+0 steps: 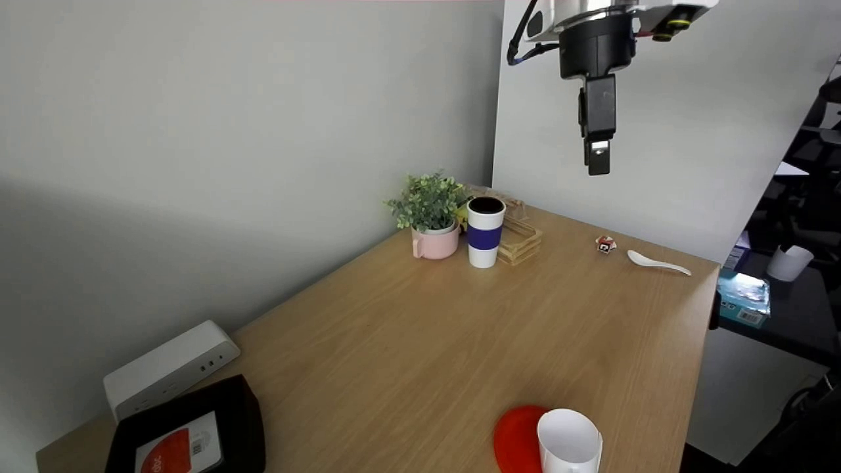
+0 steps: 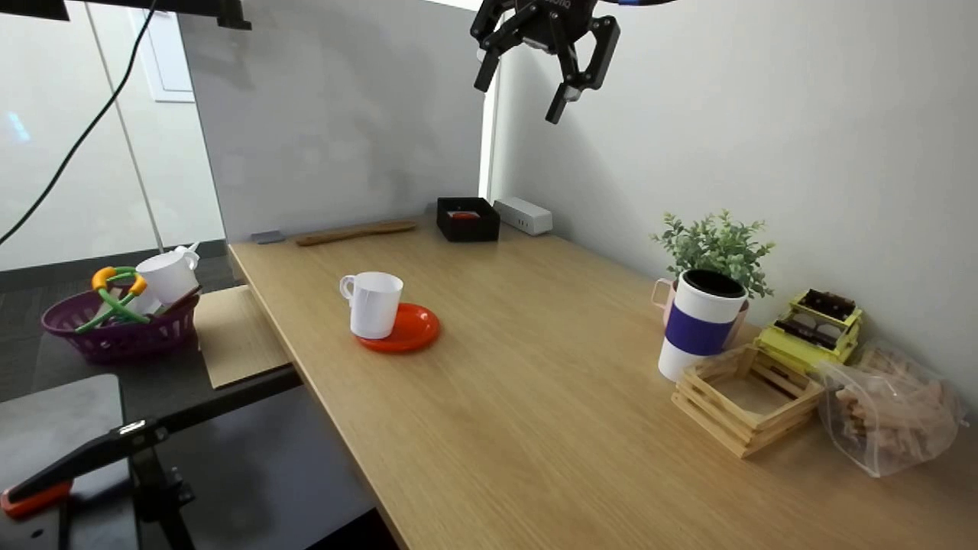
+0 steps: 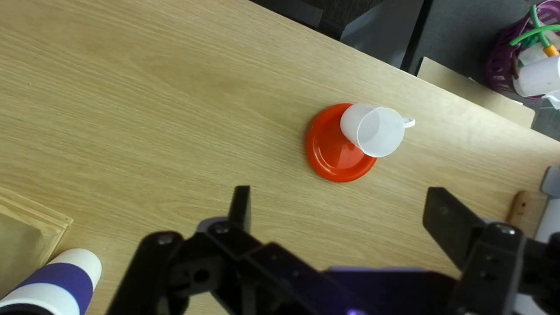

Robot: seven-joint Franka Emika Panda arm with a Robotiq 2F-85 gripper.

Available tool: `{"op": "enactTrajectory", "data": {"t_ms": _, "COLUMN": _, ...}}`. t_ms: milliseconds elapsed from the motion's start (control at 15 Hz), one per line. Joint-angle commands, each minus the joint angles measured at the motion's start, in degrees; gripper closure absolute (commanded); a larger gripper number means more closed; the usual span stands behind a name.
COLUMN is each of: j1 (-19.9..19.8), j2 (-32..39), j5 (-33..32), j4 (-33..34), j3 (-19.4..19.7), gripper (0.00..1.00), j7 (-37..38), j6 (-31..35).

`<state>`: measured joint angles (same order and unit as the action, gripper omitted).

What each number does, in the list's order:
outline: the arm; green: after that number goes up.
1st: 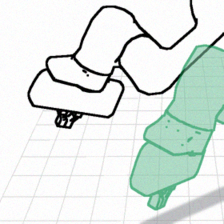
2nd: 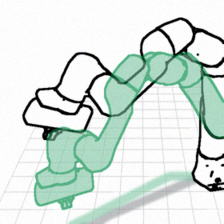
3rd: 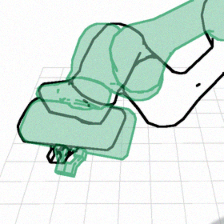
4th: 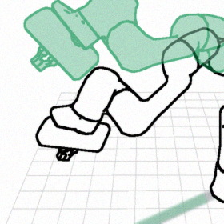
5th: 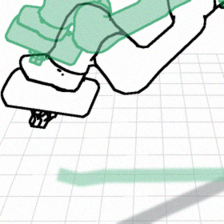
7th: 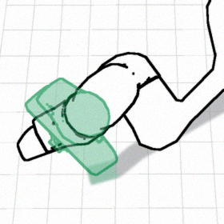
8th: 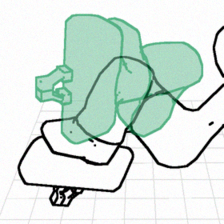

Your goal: Take the cup from the plate and put it on the table

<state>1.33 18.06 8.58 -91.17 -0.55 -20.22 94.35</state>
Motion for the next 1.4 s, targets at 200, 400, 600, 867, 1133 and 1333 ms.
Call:
{"op": "enactTrajectory", "data": {"t_ms": 200, "j1": -0.2, "j2": 6.6, "j5": -1.5, "j4": 7.8, "j3": -2.0, "gripper": 0.00, "j7": 2.8, "j6": -4.8}}
{"op": "enactTrajectory", "data": {"t_ms": 400, "j1": 0.1, "j2": 10.3, "j5": -2.2, "j4": 12.2, "j3": -2.6, "gripper": 0.00, "j7": 3.2, "j6": -7.6}}
{"op": "enactTrajectory", "data": {"t_ms": 600, "j1": 0.9, "j2": 13.9, "j5": -2.1, "j4": 16.0, "j3": -3.5, "gripper": 0.00, "j7": 4.9, "j6": -10.5}}
{"op": "enactTrajectory", "data": {"t_ms": 867, "j1": 1.8, "j2": 19.0, "j5": -1.4, "j4": 20.9, "j3": -4.9, "gripper": 0.00, "j7": 6.2, "j6": -13.4}}
{"op": "enactTrajectory", "data": {"t_ms": 1133, "j1": 2.4, "j2": 24.3, "j5": -1.0, "j4": 26.3, "j3": -6.2, "gripper": 0.00, "j7": 5.4, "j6": -15.7}}
{"op": "enactTrajectory", "data": {"t_ms": 1333, "j1": 3.1, "j2": 27.8, "j5": -0.9, "j4": 29.7, "j3": -6.9, "gripper": 0.00, "j7": 6.0, "j6": -17.1}}
